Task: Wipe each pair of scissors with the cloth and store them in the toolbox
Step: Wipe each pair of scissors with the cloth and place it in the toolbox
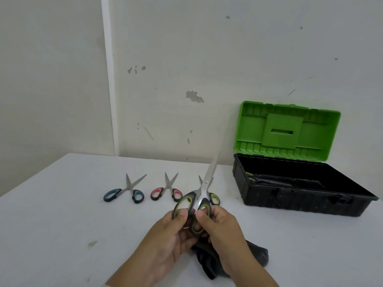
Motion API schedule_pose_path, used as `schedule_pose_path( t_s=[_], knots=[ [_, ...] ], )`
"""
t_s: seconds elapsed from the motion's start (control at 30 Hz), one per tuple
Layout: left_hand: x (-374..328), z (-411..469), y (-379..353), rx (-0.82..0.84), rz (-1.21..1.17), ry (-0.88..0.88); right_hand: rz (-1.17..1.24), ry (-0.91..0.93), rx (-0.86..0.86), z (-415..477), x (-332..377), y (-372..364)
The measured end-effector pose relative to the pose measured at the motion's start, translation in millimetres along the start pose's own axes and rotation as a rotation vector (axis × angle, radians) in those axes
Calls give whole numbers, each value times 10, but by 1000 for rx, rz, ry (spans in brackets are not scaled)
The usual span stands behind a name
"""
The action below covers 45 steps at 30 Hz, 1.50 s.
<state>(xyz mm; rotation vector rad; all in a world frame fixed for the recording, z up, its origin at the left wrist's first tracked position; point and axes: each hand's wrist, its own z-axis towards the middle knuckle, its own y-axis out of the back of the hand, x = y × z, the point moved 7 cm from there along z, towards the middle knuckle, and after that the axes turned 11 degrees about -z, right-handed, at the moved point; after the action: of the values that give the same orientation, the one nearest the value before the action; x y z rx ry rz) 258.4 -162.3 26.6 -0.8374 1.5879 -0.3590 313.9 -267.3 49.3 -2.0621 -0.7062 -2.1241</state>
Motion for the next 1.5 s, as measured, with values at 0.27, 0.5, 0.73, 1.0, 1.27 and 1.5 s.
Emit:
schedule_pose_path(
  t_s=[0.27,0.5,0.73,1.0,1.27,1.5],
  knots=[
    [-67,15,72,-17,75,64,-694,485,-307,30,250,239],
    [-86,-74,-40,89,196,92,-1033,617,-277,5,365,305],
    [179,-54,-628,204,82,30,-1052,497,-302,17,301,970],
    [936,499,-1223,215,1240,-119,-1237,251,-354,669,238,1915],
    [1199,762,-1268,175,1806,-245,-1505,-69,-150,1667,-36,2345],
    [1206,799,-1256,152,1791,-260,-1544,-206,134,1932,-206,2152]
  ],
)
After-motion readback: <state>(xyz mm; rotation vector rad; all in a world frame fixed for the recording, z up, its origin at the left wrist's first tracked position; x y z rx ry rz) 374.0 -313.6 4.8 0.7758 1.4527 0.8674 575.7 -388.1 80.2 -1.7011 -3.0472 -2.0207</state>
